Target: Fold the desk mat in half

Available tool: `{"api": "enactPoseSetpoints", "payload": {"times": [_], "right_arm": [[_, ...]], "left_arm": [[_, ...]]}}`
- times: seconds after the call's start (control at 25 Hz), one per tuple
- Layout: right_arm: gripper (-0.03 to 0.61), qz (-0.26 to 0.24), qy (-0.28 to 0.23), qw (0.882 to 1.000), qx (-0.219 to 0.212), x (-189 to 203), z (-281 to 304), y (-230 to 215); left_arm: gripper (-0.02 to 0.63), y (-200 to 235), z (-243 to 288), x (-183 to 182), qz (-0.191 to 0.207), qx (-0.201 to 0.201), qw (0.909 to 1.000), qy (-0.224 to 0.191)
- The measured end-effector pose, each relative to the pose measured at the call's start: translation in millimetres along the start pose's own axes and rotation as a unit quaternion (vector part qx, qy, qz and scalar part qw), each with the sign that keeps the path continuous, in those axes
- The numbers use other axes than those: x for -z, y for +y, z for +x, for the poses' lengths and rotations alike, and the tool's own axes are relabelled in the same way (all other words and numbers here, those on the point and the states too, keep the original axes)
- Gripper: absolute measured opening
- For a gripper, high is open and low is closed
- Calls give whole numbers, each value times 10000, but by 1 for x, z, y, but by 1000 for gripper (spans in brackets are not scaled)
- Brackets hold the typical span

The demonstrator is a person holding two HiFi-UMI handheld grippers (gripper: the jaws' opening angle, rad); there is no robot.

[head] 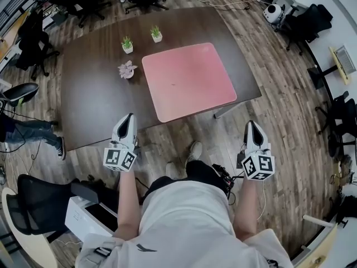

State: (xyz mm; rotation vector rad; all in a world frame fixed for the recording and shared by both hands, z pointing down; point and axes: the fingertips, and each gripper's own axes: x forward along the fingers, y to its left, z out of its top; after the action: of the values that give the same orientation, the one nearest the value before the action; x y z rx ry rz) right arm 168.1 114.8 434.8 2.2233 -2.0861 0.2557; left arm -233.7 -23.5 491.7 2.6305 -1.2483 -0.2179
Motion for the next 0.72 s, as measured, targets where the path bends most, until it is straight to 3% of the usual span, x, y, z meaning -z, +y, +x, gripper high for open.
{"api": "enactPoseSetpoints", "payload": {"times": [0.2,0.36,0.72], "right_arm": [[2,84,-60,9999,-94,-4,26,-13],[2,158,-10,9997,-182,-1,47,-26],[2,230,78,9991,-360,-8,91,-69]], "left_arm": [[5,-3,19,1,81,-49,9999,38],[5,-11,42,4,499,4,9986,159],[5,-27,97,0,530,-21,9986,75]]}}
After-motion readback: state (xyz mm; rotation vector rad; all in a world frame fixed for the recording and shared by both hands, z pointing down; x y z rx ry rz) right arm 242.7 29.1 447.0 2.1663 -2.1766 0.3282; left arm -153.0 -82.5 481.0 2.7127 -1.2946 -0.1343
